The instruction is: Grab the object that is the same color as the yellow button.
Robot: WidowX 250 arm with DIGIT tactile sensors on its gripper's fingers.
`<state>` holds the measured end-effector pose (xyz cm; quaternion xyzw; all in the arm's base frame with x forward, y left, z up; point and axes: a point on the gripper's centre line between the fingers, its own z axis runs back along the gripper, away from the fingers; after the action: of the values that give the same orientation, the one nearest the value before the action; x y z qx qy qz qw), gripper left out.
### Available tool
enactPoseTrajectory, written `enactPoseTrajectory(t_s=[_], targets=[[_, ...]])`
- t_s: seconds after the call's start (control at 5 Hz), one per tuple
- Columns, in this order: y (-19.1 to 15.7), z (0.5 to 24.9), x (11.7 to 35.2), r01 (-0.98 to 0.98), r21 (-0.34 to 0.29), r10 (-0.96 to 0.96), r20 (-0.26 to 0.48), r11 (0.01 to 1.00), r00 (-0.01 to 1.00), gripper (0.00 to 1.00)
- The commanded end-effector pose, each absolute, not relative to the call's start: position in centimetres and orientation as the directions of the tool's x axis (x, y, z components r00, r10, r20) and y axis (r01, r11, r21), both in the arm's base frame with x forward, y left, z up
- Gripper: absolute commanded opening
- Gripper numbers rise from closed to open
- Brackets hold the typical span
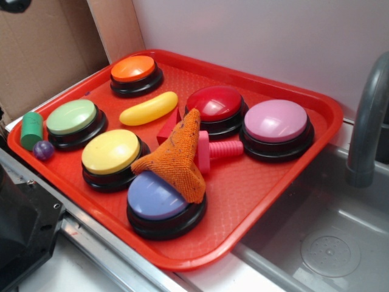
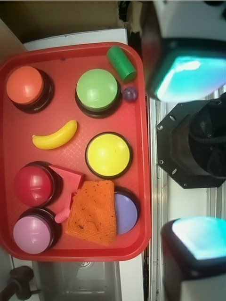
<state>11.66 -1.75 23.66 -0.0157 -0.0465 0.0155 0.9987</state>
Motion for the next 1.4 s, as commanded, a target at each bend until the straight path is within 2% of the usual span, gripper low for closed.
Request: enactPoseTrajectory(t_s=[0.0, 0.4, 0.6, 1.0, 1.2], targets=[[-1.7, 23.7, 11.7, -0.029, -0.033, 0.032, 0.092, 0.999, 0.995, 1.00], [-0.3, 21.5, 14.2, 0.185, -0.026, -0.177, 0.192, 0.982, 0.965, 1.00], [0.7, 20.1, 15.5, 0.209, 0.022, -0.209, 0.224, 0.978, 0.952, 1.00], [4.1, 15.1, 18.9, 0.217, 0.044, -0.221, 0.274, 0.975, 0.936, 1.00], [5.3, 13.3, 20.1, 0.255, 0.040, -0.256, 0.287, 0.966, 0.923, 1.00]])
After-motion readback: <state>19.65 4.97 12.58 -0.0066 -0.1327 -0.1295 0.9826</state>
